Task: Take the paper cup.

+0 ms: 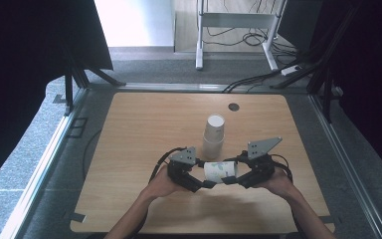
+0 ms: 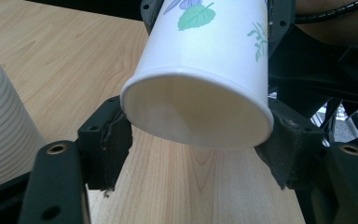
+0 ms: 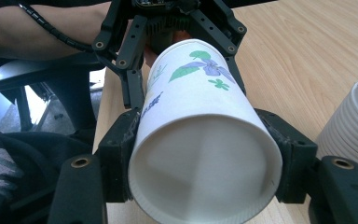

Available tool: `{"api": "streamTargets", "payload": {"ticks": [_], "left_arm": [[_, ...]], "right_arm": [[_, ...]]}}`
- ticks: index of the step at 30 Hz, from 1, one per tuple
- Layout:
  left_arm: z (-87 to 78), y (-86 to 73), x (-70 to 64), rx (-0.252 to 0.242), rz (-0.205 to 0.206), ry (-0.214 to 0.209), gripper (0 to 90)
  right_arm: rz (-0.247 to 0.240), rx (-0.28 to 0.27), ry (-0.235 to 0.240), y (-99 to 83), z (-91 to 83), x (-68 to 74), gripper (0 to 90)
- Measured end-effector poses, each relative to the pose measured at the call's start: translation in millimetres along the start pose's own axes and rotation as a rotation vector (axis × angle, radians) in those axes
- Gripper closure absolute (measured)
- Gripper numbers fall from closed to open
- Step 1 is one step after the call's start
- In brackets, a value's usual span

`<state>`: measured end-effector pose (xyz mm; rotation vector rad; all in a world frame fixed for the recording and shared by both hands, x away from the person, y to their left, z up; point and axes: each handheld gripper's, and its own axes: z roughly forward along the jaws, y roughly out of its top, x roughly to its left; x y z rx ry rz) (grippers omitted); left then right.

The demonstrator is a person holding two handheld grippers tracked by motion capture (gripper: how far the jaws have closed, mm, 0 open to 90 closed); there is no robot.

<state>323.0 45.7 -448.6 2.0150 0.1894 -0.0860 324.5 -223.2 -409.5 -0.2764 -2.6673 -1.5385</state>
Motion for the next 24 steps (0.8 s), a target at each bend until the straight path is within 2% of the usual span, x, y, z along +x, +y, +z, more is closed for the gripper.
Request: {"api": "streamTargets", "payload": {"ticks": [6, 11, 14, 19, 21, 24], "left_arm": [[-0.5, -1.9, 0.2, 0.010, 0.001, 0.002, 37.8], [-1.3, -1.4, 0.6, 0.023, 0.002, 0.008, 39.2], [-3.0, -1.2, 1.8, 0.032, -0.004, 0.013, 39.3], [-5.2, 0.9, 3.7, 0.091, -0.007, 0.035, 39.2], [-5.6, 3.3, 4.8, 0.127, -0.003, 0.048, 39.2], [-3.9, 6.6, 6.2, 0.177, -0.002, 0.061, 39.1]], "right_arm": [[0.004, 0.024, -0.001, 1.1, 1.1, -1.4, 36.3], [0.015, 0.058, -0.006, 2.5, 3.3, -2.1, 32.7], [0.010, 0.101, -0.026, 3.5, 6.5, -0.4, 27.9], [-0.027, 0.161, -0.071, 10.5, 3.3, 1.2, 23.7], [-0.052, 0.217, -0.101, 16.4, 2.1, 2.1, 21.2], [-0.094, 0.344, -0.130, 25.0, 5.4, 3.9, 17.7]]}}
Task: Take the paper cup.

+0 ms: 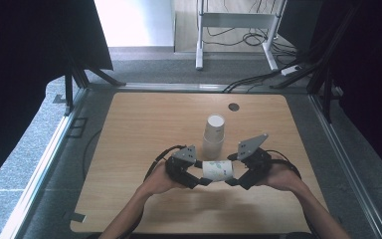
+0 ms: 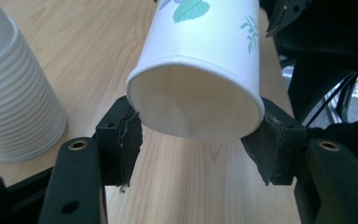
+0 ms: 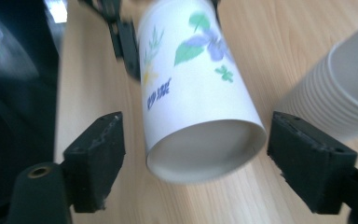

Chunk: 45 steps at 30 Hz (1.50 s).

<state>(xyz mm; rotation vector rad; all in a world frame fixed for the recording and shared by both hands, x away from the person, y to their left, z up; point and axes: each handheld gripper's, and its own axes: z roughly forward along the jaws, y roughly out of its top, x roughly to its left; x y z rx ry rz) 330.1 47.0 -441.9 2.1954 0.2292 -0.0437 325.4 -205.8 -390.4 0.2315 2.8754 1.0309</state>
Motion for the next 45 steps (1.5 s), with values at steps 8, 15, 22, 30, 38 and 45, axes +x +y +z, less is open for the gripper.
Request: {"api": "streamTargets", "payload": {"ticks": [8, 15, 22, 30, 38, 45], "left_arm": [[8.2, 9.5, -0.8, 0.129, 0.018, 0.033, 38.9], [11.7, 13.5, -0.9, 0.183, 0.021, 0.041, 38.8], [12.3, 14.5, 1.4, 0.237, 0.062, 0.028, 38.8], [16.0, 14.1, 1.7, 0.244, 0.061, 0.025, 38.8], [15.2, 13.0, -0.7, 0.172, -0.010, 0.026, 29.7], [1.7, 14.2, 3.6, 0.055, -0.089, 0.036, 16.7]], "right_arm": [[-0.163, 0.307, -0.066, 24.0, 21.7, 6.5, 18.0], [-0.265, 0.490, -0.071, 37.5, 45.2, 13.0, 22.3], [-0.307, 0.579, -0.070, 41.9, 57.8, 16.7, 27.9], [-0.324, 0.625, -0.091, 42.6, 64.2, 20.3, 34.3], [-0.284, 0.538, -0.061, 35.5, 57.7, 17.8, 36.3], [-0.190, 0.300, -0.055, 16.8, 44.2, 9.1, 36.3]]}}
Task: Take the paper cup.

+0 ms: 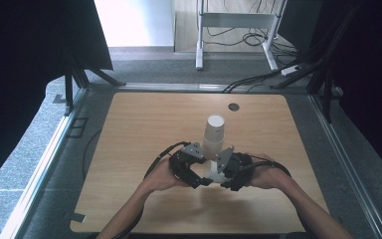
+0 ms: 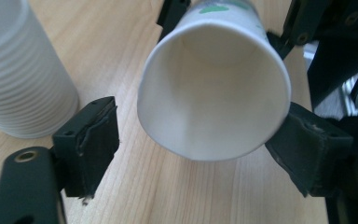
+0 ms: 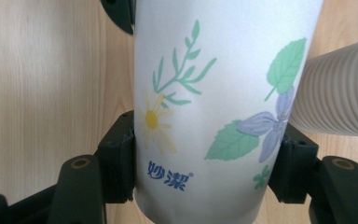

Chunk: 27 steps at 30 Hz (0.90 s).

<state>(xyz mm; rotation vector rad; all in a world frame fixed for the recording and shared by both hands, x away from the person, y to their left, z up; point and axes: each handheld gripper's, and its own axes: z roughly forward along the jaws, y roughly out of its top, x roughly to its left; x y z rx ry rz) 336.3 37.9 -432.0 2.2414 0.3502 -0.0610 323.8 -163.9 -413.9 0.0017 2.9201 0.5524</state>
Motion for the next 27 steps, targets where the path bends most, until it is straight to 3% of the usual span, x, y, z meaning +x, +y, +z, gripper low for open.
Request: {"api": "streamTargets", "payload": {"ticks": [2, 7, 14, 22, 27], "left_arm": [[-3.2, 0.4, 1.3, -0.025, -0.016, -0.004, 15.3], [-8.7, 1.5, 2.8, -0.070, -0.033, -0.012, 14.4], [-11.6, 2.4, 2.9, -0.118, -0.045, -0.035, 14.7], [-11.7, 4.6, 2.5, -0.156, -0.041, -0.075, 15.7], [-12.5, 6.5, 2.8, -0.186, -0.041, -0.101, 17.6]], "right_arm": [[0.018, -0.058, -0.004, -5.7, -1.4, -1.0, 36.3], [0.127, -0.252, -0.004, -22.5, -8.2, -1.8, 36.3], [0.229, -0.464, -0.019, -44.0, -7.4, 1.7, 36.3], [0.286, -0.624, -0.018, -56.3, 10.2, 10.0, 36.3], [0.286, -0.671, -0.010, -58.6, 20.3, 13.9, 36.2]]}}
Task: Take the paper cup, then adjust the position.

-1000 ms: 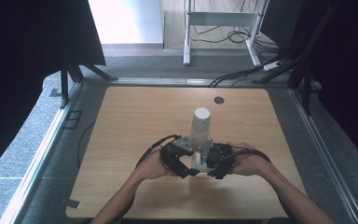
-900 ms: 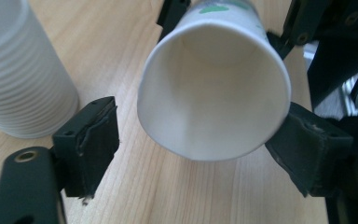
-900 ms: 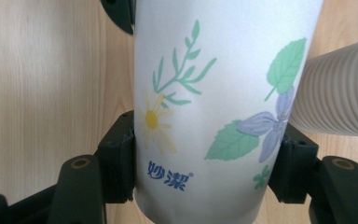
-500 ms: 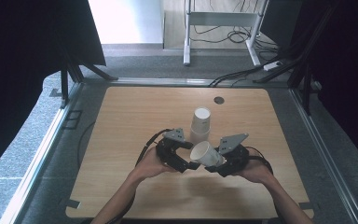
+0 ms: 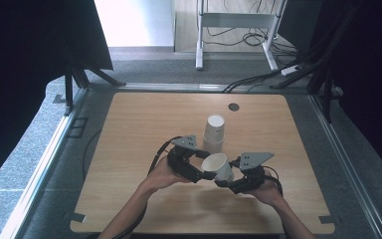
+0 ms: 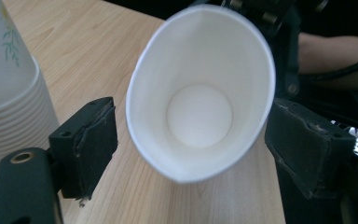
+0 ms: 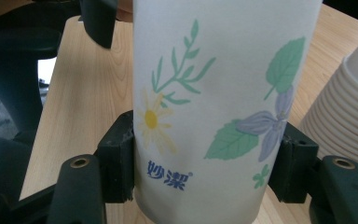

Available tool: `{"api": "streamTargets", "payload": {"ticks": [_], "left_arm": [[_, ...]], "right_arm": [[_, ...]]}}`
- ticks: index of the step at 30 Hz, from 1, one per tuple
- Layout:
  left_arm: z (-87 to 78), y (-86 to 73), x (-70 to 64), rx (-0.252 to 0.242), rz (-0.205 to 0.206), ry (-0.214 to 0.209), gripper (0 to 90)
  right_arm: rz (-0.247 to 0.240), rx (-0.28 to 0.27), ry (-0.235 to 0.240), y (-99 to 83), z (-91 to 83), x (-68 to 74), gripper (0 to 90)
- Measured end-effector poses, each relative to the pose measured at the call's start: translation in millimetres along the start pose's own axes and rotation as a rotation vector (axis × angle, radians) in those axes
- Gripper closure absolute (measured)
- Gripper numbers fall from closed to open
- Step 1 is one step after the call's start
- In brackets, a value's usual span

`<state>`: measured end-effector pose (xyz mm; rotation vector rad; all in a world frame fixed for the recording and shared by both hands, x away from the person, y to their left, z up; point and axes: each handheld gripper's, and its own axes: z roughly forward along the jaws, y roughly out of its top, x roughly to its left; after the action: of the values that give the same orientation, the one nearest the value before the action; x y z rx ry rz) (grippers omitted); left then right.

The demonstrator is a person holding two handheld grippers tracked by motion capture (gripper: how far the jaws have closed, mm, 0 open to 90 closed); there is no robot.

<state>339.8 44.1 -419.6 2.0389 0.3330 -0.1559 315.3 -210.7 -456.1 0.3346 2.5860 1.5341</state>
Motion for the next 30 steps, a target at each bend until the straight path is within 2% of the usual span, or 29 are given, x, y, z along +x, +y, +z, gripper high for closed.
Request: {"api": "streamTargets", "payload": {"ticks": [8, 15, 20, 21, 23, 27, 30], "left_arm": [[1.4, 1.6, -0.6, -0.041, 0.006, -0.031, 22.1], [-0.3, 2.7, -0.8, -0.055, 0.016, -0.023, 28.0], [1.8, 3.8, -3.3, -0.029, 0.037, 0.002, 32.6], [2.4, 4.6, -4.1, -0.022, 0.043, 0.012, 33.0], [3.1, 6.3, -5.0, -0.010, 0.050, 0.028, 33.7], [1.7, 9.4, -6.7, 0.010, 0.066, 0.059, 34.2], [-0.9, 11.4, -8.4, 0.030, 0.083, 0.086, 34.2]], "right_arm": [[0.031, -0.091, 0.034, -8.4, 6.1, 0.1, 36.1], [0.045, -0.136, 0.053, -10.3, 9.9, 0.4, 35.9], [0.048, -0.103, 0.051, -10.3, 12.1, -0.4, 33.8], [0.054, -0.092, 0.052, -10.1, 12.8, -0.4, 31.0], [0.059, -0.049, 0.001, -8.8, 14.3, -0.3, 23.0], [0.065, -0.016, -0.051, -8.2, 10.9, 0.5, 13.3], [0.055, 0.006, -0.090, -8.7, 4.2, 1.4, 12.8]]}}
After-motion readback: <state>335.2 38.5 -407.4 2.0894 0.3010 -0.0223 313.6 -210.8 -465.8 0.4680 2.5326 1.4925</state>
